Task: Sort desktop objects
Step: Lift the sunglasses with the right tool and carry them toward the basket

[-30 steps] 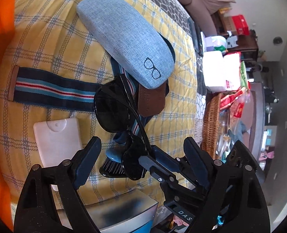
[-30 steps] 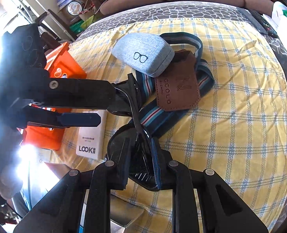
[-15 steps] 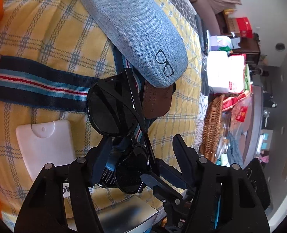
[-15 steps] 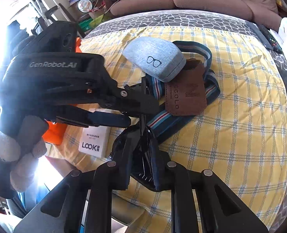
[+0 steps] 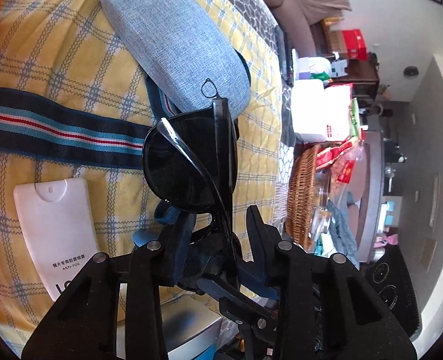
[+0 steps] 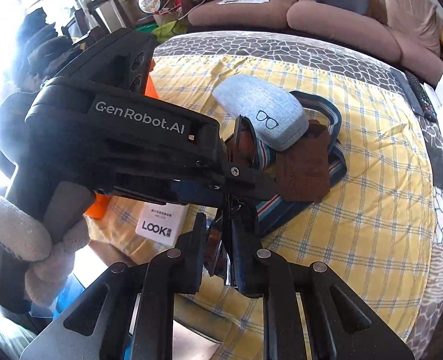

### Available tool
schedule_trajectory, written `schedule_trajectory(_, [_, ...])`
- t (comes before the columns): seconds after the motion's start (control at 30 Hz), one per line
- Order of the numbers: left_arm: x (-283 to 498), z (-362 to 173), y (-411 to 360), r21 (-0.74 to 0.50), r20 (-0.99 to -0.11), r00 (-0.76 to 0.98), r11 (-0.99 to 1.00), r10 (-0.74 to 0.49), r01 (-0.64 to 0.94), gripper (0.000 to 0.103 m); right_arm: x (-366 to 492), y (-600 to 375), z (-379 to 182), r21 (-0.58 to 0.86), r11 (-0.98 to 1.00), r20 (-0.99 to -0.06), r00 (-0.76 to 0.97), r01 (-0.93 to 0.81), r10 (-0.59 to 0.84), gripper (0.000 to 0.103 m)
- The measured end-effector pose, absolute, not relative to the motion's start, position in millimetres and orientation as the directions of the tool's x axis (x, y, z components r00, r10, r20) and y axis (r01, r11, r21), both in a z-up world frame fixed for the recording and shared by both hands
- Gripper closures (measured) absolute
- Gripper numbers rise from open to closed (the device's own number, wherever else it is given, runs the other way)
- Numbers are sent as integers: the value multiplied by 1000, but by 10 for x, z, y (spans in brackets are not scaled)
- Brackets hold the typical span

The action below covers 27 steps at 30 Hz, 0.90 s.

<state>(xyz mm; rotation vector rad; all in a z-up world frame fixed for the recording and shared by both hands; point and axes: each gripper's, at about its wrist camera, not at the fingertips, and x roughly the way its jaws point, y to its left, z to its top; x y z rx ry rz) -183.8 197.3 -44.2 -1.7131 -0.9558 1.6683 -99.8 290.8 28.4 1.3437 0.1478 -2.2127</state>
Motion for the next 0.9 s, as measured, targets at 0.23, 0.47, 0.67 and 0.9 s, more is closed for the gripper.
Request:
schedule_trajectory(0.23, [-1851, -228, 1905, -821, -570, -50, -565, 820, 87, 70, -990, 2850, 410, 169, -847, -848, -364, 504, -386, 88])
schedule_trajectory(0.47, [-1805, -79, 1885, -837, -546, -46, -543, 837, 71, 70, -1023, 2774, 557, 186, -846, -831, -380, 500, -407, 88])
schedule_trajectory(0.67, [-1803, -79, 1839, -844, -534, -53, -529, 844, 87, 70, -1028, 2737, 609, 191, -844, -826, -383, 501, -414, 88])
schedule_trajectory(0.9, [-1840, 58, 1734, -842, -537, -74, -530, 840, 96, 70, -1095, 2738, 668, 256, -835, -809, -364, 488, -461, 88])
